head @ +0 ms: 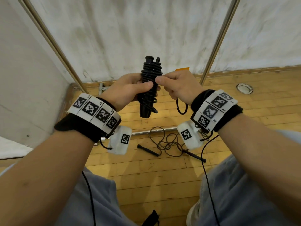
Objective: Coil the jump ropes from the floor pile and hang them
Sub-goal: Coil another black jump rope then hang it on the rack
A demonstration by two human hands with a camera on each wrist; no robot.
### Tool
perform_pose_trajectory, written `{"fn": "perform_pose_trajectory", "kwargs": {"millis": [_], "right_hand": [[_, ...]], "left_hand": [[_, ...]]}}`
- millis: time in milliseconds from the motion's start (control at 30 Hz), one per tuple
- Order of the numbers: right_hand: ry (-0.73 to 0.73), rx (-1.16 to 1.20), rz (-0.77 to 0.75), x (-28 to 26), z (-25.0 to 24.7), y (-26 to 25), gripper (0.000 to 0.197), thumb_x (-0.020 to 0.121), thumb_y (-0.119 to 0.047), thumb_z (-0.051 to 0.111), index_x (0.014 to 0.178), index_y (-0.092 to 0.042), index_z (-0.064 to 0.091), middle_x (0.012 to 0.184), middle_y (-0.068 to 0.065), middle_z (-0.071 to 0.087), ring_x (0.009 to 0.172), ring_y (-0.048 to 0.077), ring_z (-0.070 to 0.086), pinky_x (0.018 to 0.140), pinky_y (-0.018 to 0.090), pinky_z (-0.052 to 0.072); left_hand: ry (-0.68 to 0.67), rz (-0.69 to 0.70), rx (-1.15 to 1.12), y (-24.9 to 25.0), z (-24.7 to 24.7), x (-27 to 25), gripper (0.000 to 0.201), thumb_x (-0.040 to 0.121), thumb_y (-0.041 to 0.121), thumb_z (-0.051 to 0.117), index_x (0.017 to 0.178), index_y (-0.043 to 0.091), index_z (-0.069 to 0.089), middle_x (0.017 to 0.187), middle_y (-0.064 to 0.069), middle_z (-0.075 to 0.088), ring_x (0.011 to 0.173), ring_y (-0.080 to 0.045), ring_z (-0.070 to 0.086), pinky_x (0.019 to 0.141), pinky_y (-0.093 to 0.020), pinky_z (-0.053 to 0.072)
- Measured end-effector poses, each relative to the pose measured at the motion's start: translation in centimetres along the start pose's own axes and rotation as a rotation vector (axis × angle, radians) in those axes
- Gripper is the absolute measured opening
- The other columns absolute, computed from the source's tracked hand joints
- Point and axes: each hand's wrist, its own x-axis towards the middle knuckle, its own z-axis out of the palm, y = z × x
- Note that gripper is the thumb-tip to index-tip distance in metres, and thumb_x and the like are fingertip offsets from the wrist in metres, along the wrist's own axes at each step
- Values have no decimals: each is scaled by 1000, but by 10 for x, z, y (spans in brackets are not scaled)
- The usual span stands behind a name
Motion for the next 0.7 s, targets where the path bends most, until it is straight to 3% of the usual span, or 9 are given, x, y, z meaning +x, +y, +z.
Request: {"fn": "perform_pose_trajectory", "kwargs": {"millis": [100,200,233,367,433,500,633,700], "right_hand": [[-5,-21,-17,0,2,2,33,87,-37,63,58,-23,66,48,-7,47,44,11,42,48,22,41],[-24,-28,9,1,4,3,36,91,-34,59,75,-3,65,56,1,53,47,13,49,57,27,46],[-37,-9,26,1,5,3,34,92,-32,58,79,-1,66,58,1,54,48,13,50,57,27,46],[-87,86,61,1,14,1,24,96,-22,52,78,-15,65,61,-2,53,50,12,51,53,24,46],[-97,80,65,2,19,-1,25,96,-26,51,82,-11,65,64,-1,52,51,12,50,55,25,46],[-85,39,59,1,23,-2,31,93,-36,55,89,-8,68,62,-2,51,51,11,48,53,23,45],[-16,9,31,2,25,-3,24,88,-41,61,79,-20,69,55,-3,48,47,8,44,47,18,41],[-49,9,40,4,24,-3,25,88,-41,61,78,-19,68,51,-8,49,47,8,46,51,21,42]], "left_hand": [[105,53,62,-1,4,0,24,93,6,55,117,6,58,102,-11,67,95,-26,66,84,-36,56],[225,90,143,-4,7,4,30,89,6,62,118,0,56,98,-11,66,84,-19,65,81,-34,57],[253,94,168,-5,7,5,33,88,7,65,118,-1,56,97,-11,66,80,-16,66,78,-32,57],[358,123,330,-9,4,6,36,81,20,74,111,13,54,95,-2,65,72,-2,65,66,-19,54],[414,118,397,-11,5,7,39,79,27,76,109,18,52,94,2,64,75,-5,65,67,-21,55],[441,105,407,-11,6,7,43,76,31,77,109,20,51,92,3,63,68,-4,66,60,-20,55],[436,84,460,-11,10,8,48,72,37,77,111,23,52,91,4,62,66,-7,67,60,-24,56],[423,84,493,-10,10,8,47,72,37,77,111,22,56,91,7,63,67,-2,65,57,-16,52]]}}
